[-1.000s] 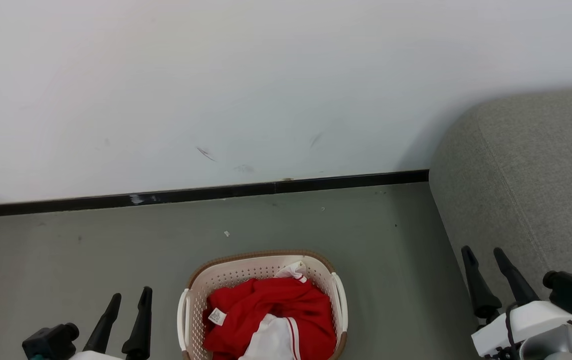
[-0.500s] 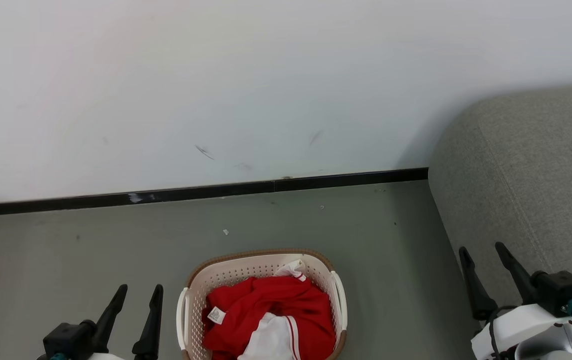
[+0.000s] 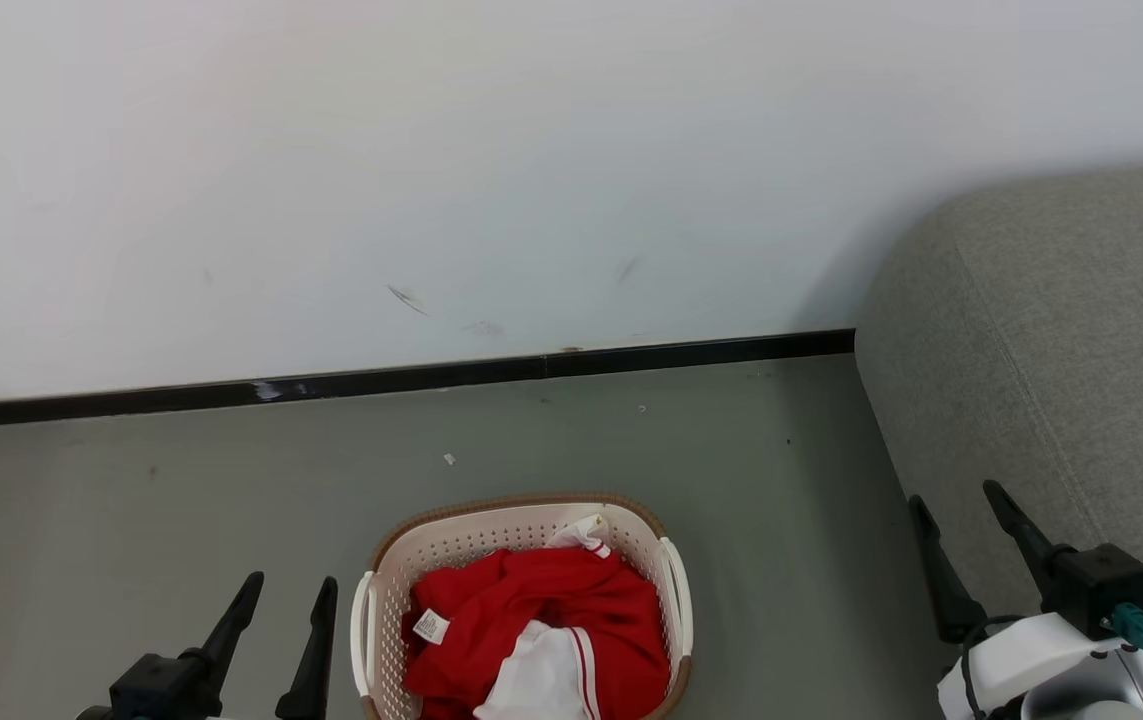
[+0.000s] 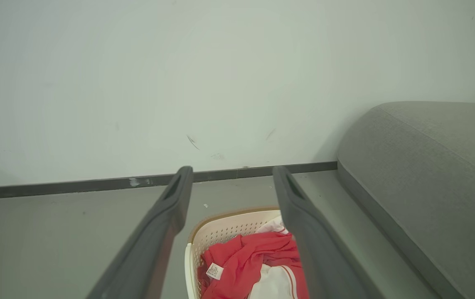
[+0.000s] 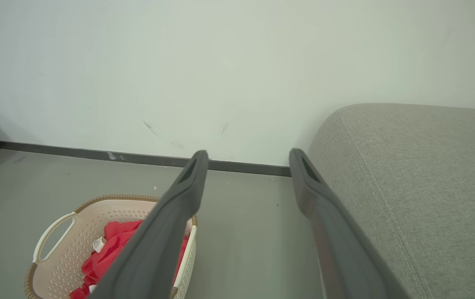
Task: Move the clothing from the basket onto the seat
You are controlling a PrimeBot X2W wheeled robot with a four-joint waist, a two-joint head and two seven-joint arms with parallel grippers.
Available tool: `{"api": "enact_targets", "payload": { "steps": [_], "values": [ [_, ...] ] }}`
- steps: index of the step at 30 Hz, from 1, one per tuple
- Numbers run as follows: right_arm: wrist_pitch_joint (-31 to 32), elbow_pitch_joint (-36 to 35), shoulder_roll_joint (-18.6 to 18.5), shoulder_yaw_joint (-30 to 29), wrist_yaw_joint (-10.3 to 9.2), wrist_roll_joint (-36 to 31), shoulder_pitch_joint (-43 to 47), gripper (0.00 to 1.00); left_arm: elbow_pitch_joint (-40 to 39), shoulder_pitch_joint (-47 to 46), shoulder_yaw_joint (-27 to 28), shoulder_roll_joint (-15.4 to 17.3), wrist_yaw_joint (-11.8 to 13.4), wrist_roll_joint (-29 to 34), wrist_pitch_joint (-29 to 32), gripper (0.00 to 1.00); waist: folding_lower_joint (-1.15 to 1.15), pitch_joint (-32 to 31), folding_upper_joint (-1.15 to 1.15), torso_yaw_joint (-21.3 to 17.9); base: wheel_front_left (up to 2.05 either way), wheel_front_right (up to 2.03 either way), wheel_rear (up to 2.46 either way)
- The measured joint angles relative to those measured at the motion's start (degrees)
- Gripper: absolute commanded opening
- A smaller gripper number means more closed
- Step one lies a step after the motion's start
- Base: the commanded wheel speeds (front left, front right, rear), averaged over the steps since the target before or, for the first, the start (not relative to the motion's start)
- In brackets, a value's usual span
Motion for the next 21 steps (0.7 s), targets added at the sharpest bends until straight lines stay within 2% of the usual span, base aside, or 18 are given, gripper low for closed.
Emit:
{"api": "enact_targets", "payload": {
  "steps": [21],
  "values": [
    [0.0, -0.9, 0.4, 0.0, 0.0, 0.0, 0.0, 1.0, 0.2, 0.0, -1.1, -0.5, 0.0, 1.1, 0.0, 1.0, 0.0, 2.4, 0.0, -0.5, 0.0, 0.0, 0.0]
  ]
}}
